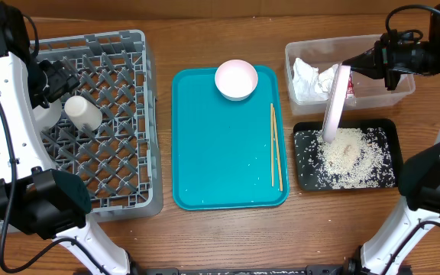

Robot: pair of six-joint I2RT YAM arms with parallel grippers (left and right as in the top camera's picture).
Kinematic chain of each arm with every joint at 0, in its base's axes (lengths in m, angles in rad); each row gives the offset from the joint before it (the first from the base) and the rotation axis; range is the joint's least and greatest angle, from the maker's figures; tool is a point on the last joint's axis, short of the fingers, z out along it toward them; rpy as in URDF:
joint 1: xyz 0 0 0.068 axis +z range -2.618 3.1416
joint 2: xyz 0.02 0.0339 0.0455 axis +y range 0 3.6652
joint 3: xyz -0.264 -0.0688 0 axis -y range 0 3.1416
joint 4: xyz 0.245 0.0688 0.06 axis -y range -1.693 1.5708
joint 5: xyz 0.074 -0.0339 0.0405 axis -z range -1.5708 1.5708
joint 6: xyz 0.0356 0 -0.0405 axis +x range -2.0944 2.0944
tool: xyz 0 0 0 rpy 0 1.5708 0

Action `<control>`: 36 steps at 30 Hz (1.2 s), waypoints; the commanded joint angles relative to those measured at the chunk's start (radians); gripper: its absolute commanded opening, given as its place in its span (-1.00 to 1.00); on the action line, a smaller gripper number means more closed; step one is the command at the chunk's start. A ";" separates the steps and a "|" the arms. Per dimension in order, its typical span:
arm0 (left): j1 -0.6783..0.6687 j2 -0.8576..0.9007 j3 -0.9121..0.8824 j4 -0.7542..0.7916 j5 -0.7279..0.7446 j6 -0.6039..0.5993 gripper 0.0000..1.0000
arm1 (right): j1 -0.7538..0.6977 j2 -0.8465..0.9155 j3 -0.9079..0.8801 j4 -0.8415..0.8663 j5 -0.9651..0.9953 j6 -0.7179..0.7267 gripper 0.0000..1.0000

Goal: Sort waste into correct bins and load items into the dishwasher
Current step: 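Hold the plate vertical above the black tray to shake off rice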

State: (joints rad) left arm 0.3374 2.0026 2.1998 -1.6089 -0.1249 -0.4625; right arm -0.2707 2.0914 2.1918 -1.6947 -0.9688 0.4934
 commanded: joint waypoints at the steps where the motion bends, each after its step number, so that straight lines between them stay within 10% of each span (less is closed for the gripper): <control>1: -0.003 -0.026 -0.003 -0.002 -0.016 -0.009 1.00 | -0.006 -0.069 0.019 0.000 -0.019 -0.030 -0.93; 36: -0.003 -0.026 -0.003 -0.002 -0.016 -0.009 1.00 | -0.149 -0.152 -0.248 0.000 -0.035 -0.213 -0.93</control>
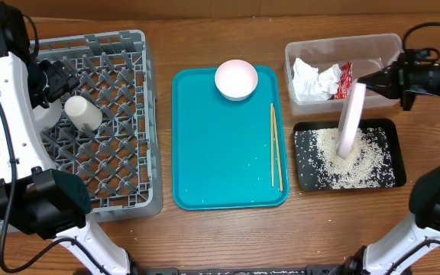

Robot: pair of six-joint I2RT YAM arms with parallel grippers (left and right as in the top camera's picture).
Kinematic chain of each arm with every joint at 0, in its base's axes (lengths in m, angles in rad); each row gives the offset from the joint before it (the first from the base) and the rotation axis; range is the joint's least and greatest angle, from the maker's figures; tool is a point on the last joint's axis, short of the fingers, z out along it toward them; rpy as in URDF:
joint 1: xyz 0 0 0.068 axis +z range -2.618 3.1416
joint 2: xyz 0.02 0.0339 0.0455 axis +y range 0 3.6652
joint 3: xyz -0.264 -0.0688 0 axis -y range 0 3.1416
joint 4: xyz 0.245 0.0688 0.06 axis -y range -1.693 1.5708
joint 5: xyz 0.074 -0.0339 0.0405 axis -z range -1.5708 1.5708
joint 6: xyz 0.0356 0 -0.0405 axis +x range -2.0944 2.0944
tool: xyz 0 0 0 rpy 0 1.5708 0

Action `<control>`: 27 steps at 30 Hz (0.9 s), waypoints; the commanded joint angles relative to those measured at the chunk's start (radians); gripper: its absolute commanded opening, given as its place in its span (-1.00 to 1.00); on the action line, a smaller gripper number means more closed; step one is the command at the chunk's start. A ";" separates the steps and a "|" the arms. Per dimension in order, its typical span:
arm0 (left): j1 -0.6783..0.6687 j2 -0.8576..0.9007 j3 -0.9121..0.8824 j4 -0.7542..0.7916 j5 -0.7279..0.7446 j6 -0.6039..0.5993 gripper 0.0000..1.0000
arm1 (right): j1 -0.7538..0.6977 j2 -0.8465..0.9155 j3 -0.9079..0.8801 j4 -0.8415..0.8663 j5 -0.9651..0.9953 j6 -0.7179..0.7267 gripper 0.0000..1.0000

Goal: Sort waste into correct bins and load items into the dishwasher
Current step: 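Hold the plate vertical above the black tray to shake off rice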

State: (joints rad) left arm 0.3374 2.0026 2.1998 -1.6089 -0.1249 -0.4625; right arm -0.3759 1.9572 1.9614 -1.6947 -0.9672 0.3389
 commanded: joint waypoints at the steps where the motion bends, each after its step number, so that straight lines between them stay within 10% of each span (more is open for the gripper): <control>1: -0.003 -0.026 -0.003 -0.002 -0.016 -0.009 1.00 | -0.060 -0.018 -0.026 0.000 -0.042 -0.082 -0.92; 27: -0.003 -0.026 -0.003 -0.002 -0.016 -0.009 1.00 | -0.124 -0.018 -0.169 0.004 -0.267 -0.172 -0.93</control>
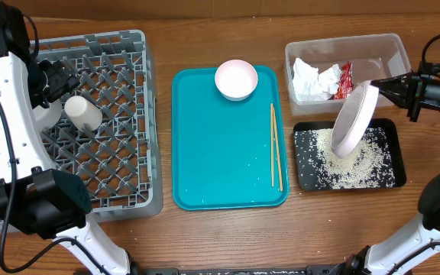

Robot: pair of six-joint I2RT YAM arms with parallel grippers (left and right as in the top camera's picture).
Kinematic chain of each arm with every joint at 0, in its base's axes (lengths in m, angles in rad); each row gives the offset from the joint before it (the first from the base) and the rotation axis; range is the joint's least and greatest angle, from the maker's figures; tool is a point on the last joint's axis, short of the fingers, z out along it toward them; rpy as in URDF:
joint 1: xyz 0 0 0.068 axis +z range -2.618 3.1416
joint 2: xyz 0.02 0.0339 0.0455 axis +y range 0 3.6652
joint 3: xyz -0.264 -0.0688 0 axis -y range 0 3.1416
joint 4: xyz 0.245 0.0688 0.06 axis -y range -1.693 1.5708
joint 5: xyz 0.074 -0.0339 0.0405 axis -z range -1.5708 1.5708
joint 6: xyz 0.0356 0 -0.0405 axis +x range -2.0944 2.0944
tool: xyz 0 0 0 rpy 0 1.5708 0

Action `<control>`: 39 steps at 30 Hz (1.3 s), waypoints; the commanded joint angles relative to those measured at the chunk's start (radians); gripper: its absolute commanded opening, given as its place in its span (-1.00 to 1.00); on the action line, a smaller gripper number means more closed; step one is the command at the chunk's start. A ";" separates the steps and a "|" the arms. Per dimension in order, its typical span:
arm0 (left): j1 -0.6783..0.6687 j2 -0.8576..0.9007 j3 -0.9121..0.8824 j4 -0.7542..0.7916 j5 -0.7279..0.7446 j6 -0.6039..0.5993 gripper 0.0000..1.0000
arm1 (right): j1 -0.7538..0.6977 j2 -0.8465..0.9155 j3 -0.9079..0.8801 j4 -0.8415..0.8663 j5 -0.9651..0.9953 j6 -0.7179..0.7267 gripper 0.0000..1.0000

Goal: Sort waste into correct bins and load items into the dishwasher
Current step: 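Hold the plate vertical above the black tray to shake off rice, then carry the plate left with the right gripper and set it on the teal tray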

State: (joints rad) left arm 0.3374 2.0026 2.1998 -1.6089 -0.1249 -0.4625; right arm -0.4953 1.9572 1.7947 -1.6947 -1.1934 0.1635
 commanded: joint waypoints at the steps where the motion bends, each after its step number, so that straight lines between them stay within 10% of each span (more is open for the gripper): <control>1: -0.003 -0.026 -0.003 -0.002 -0.016 -0.009 1.00 | -0.003 -0.018 -0.002 0.005 -0.040 0.008 -0.93; 29: -0.003 -0.026 -0.003 -0.002 -0.016 -0.009 1.00 | 0.257 -0.116 0.126 0.103 0.429 0.105 -0.92; 39: -0.003 -0.026 -0.003 -0.002 -0.016 -0.009 1.00 | 0.556 -0.199 0.200 0.216 0.996 0.419 -0.92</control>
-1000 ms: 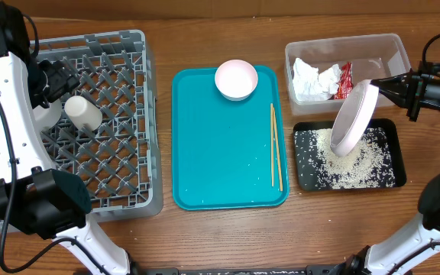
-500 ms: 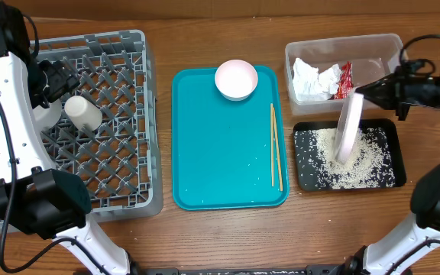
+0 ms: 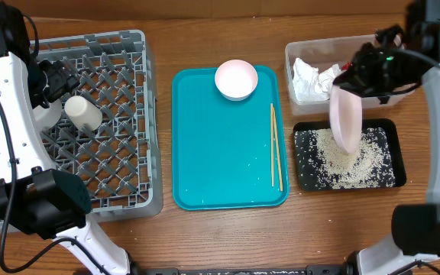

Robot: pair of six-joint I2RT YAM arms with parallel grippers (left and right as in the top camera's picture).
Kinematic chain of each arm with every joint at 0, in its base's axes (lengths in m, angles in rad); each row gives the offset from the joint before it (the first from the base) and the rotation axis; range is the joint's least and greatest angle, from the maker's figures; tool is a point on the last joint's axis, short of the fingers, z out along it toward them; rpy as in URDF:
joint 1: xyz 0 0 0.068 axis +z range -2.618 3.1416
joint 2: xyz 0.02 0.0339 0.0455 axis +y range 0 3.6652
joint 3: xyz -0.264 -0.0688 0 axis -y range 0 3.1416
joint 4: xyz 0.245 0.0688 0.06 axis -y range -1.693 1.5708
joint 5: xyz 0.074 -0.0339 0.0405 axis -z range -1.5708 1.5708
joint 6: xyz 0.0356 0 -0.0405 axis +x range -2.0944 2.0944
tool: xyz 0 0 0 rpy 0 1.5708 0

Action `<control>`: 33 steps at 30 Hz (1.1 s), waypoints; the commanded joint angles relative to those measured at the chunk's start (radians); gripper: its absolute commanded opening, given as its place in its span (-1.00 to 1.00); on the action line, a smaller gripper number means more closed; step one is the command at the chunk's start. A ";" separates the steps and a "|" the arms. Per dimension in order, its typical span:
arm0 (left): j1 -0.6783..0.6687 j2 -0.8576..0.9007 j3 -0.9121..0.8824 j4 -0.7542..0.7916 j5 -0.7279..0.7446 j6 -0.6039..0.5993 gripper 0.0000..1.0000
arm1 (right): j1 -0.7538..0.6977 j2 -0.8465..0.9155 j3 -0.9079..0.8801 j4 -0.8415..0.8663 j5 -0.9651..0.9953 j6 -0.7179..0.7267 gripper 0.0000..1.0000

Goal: Sort waste into correct bins and load items into the dishwasher
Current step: 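Carry the plate left with the right gripper and set it on the teal tray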

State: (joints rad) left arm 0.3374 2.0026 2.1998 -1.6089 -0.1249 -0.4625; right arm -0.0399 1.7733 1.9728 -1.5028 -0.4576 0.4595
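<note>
My right gripper (image 3: 353, 82) is shut on the top rim of a pale pink plate (image 3: 344, 120). The plate hangs steeply tilted, almost on edge, over the black tray (image 3: 389, 180), its lower rim just above a heap of rice (image 3: 350, 159). On the teal tray (image 3: 220, 153) lie a white bowl (image 3: 236, 79) and a pair of chopsticks (image 3: 276, 147). A white cup (image 3: 82, 112) stands in the grey dish rack (image 3: 113, 160). My left gripper (image 3: 54, 79) hovers over the rack beside the cup, its fingers too dark to read.
A clear bin (image 3: 392, 47) behind the black tray holds crumpled white paper (image 3: 308, 79) and a red wrapper (image 3: 345, 74). Both white arm links run down the table's left and right sides.
The right arm has swung from reaching in at the right edge to coming in from the back. The plate sits slightly further left and more on edge. The left arm is unchanged.
The right gripper held the plate on edge over the rice tray's left part, then further right, then tipped with its face showing. Now it is steep again over the rice. Bowl, chopsticks, cup and left arm stayed put.
</note>
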 commanded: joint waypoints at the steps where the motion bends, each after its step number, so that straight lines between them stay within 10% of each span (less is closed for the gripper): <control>1: -0.003 -0.026 -0.003 -0.002 -0.016 -0.009 1.00 | 0.148 -0.013 0.021 0.037 0.328 0.146 -0.93; 16: -0.003 -0.026 -0.003 -0.002 -0.016 -0.009 1.00 | 0.810 0.135 -0.043 0.354 1.012 0.340 -0.93; 33: -0.003 -0.026 -0.003 -0.002 -0.016 -0.009 1.00 | 0.904 0.350 -0.044 0.557 0.769 0.436 -0.92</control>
State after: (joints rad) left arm 0.3374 2.0026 2.1998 -1.6089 -0.1249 -0.4625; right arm 0.8597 2.1174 1.9274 -0.9558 0.3523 0.8776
